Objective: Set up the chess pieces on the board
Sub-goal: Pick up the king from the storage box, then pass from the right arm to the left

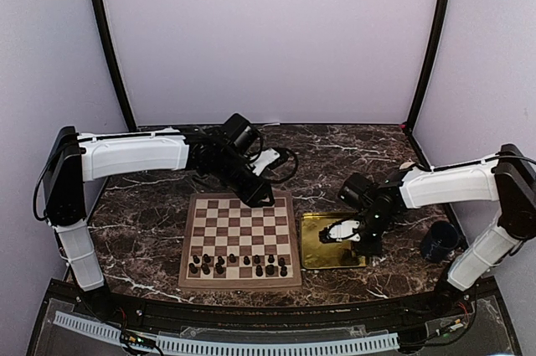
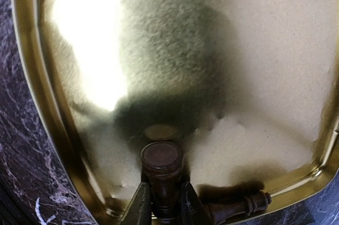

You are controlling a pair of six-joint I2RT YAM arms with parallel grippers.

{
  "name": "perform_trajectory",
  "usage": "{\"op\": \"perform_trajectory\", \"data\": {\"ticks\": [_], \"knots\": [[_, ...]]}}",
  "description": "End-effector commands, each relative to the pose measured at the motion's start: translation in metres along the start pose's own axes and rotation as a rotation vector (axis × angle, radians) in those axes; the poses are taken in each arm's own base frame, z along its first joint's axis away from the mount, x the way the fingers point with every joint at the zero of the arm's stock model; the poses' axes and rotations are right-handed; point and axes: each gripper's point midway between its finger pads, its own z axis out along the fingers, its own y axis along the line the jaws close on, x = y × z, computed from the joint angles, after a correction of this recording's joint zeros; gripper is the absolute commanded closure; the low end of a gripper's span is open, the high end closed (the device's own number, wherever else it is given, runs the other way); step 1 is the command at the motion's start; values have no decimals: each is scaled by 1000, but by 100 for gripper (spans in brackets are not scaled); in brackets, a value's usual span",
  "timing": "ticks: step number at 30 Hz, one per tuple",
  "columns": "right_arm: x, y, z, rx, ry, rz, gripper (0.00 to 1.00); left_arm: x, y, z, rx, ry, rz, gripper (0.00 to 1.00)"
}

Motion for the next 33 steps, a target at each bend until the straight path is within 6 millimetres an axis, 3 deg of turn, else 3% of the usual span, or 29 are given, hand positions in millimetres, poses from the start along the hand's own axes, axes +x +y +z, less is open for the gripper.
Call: {"op": "perform_trajectory", "data": {"ticks": [1,7,18,23,28,33], "knots": [[-19,-15,8,42,-30,16,84,3,-7,-7,-1,8,19,67],[-29,-20,14,37,-38,15,90,9,-8,-9,-14,15,26,67],[-64,-18,-26,-52,-158,10,93,30,-13,-21,-40,-109,234,65],[-83,-16,-44,-126,-225,13,93,36,-40,-38,-43,-301,459,63],[-106,-20,-66,-192,-297,13,93,19,-72,-61,-20,-453,632,62],[-126,-13,-87,-289,-367,6,93,10,-89,-54,-27,-429,763,63]]}}
